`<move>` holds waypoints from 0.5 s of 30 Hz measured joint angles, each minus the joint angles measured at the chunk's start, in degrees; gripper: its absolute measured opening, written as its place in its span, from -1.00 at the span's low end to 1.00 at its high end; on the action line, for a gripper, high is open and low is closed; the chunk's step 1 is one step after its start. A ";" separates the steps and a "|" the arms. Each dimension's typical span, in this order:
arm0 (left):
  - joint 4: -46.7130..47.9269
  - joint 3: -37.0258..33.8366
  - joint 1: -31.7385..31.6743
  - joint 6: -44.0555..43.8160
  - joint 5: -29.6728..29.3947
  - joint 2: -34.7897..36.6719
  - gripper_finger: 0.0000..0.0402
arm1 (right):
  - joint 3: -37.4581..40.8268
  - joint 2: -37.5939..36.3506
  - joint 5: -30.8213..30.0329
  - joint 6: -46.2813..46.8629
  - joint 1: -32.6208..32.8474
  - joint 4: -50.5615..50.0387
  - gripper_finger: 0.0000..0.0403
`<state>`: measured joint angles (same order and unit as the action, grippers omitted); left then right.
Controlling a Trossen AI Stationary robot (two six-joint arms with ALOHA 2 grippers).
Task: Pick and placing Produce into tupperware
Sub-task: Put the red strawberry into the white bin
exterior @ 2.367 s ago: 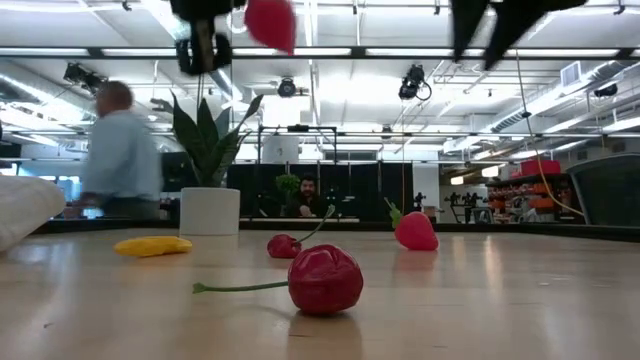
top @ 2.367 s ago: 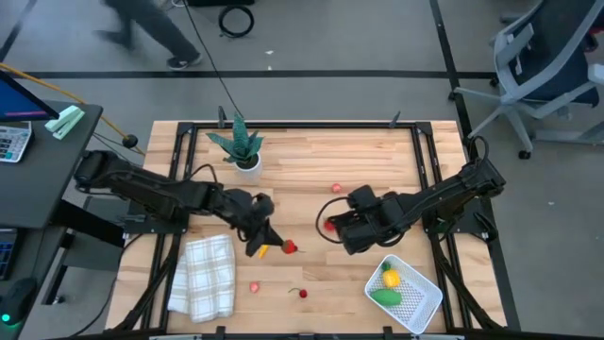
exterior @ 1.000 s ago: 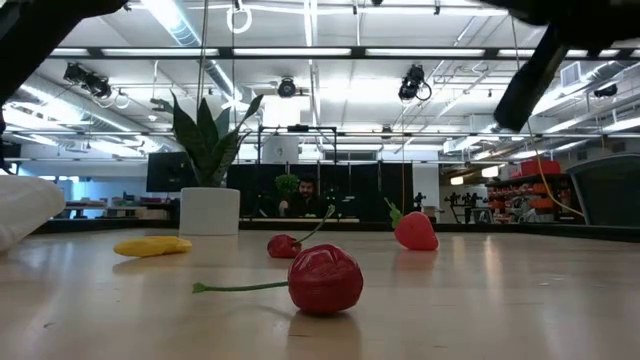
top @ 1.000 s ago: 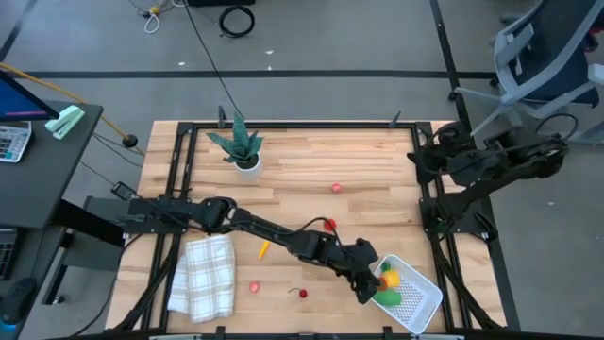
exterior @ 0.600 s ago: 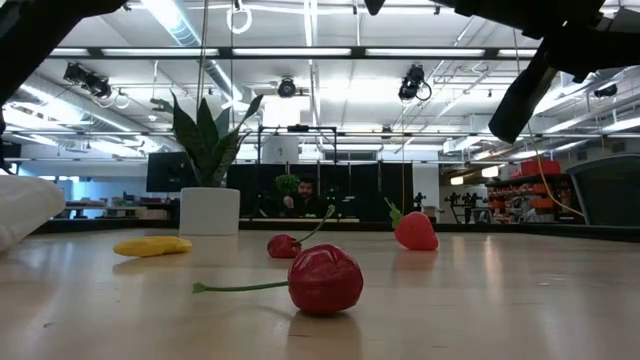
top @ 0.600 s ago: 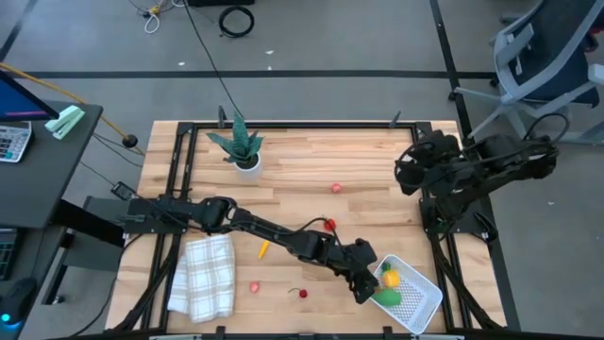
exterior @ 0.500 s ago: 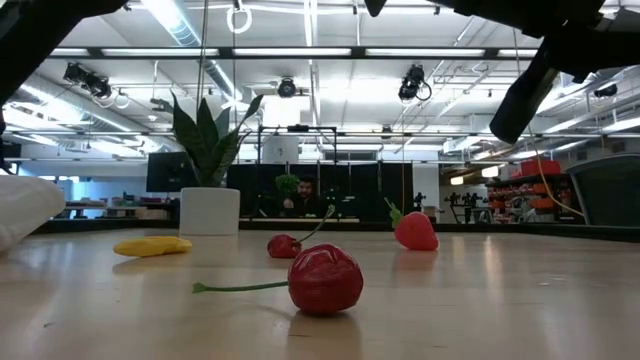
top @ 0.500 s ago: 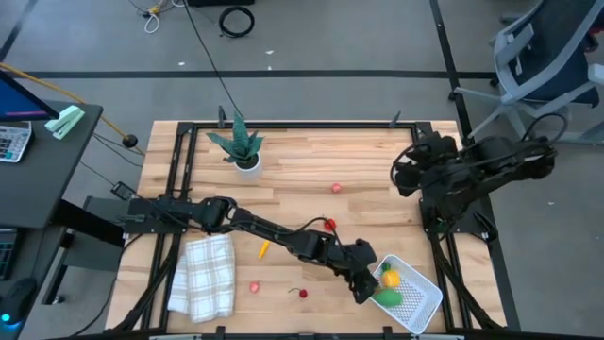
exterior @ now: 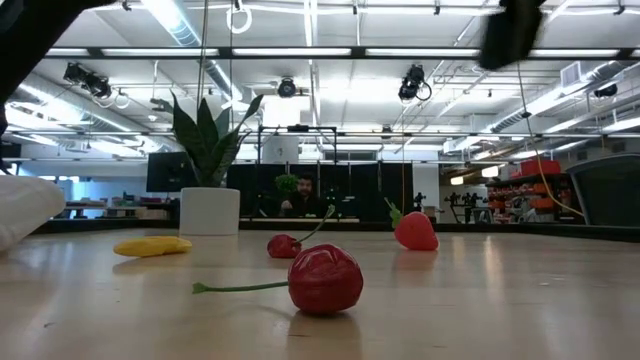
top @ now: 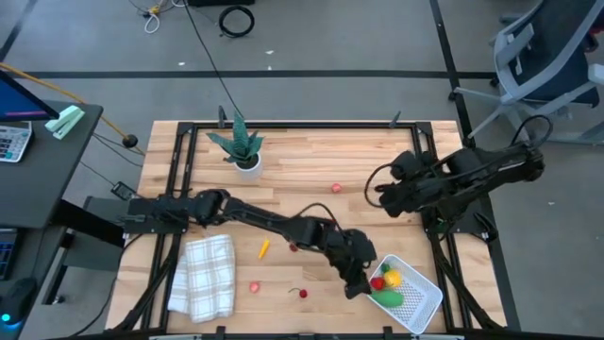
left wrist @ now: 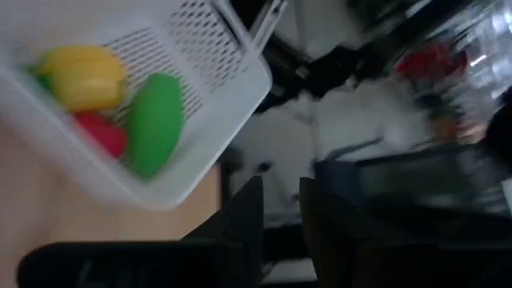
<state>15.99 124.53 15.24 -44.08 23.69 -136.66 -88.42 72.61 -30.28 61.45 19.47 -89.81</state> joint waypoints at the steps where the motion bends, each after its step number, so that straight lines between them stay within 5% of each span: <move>1: 2.97 0.00 -0.28 1.84 0.14 1.30 -0.59 | 0.00 0.68 1.49 0.02 0.29 -0.01 0.11; 7: 37.10 0.17 -1.04 15.01 -0.43 11.29 -0.67 | 0.00 3.07 4.32 0.48 2.25 -0.04 0.11; 15: 72.06 0.06 -0.08 18.73 -14.45 18.96 -0.63 | 0.00 7.29 4.83 -2.79 2.84 7.94 0.11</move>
<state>88.05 124.59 15.16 -25.35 9.24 -117.70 -88.42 79.91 -25.45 58.66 22.31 -81.87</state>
